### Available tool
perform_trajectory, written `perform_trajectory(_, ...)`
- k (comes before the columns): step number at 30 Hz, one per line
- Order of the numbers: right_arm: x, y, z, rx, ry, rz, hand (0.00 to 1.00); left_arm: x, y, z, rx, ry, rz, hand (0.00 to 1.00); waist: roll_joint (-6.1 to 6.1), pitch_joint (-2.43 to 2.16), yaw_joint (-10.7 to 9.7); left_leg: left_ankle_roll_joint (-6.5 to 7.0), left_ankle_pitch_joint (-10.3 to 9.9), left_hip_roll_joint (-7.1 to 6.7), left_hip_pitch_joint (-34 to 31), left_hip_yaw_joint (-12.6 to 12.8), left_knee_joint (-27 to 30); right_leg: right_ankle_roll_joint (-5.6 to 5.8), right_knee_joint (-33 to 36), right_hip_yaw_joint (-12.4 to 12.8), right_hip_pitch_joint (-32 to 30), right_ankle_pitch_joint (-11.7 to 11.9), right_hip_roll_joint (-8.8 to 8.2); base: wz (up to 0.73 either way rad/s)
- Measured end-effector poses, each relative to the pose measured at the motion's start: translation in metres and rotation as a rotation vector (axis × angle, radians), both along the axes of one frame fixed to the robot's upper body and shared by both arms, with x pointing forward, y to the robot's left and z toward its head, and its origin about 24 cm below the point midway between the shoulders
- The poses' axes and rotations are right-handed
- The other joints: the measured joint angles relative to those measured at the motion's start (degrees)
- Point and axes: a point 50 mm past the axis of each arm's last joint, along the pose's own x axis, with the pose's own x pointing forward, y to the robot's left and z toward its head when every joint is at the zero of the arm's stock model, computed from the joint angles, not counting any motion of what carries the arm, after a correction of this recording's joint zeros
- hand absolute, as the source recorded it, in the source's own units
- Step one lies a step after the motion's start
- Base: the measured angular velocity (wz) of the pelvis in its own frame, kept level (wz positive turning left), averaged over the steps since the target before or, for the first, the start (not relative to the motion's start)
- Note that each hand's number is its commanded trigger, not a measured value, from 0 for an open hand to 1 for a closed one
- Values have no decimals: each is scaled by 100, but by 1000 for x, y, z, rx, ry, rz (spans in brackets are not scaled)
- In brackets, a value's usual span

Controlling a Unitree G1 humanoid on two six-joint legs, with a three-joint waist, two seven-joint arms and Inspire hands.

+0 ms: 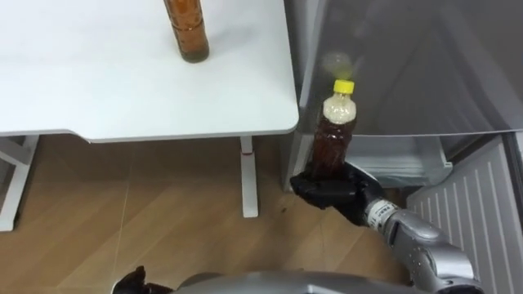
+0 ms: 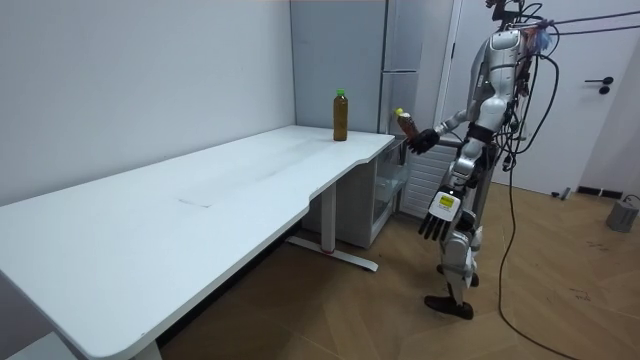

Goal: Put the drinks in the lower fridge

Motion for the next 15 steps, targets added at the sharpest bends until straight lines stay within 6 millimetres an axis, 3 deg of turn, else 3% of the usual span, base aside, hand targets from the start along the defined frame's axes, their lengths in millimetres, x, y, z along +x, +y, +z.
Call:
perform_trajectory(9,6,-16,6,117,-19,-299,100,-9,2,0,4,0,13,0,-28,4,-45,4,2,0,97,136,-30,10,32,140,-9,-6,-1,-8)
perform_trajectory(15,6,-21,8,190,-22,-437,100,-21,2,0,8,28,11,0,-23,-20,-92,6,4,1,107,120,-3,14,-39,135,-18,-2,9,0)
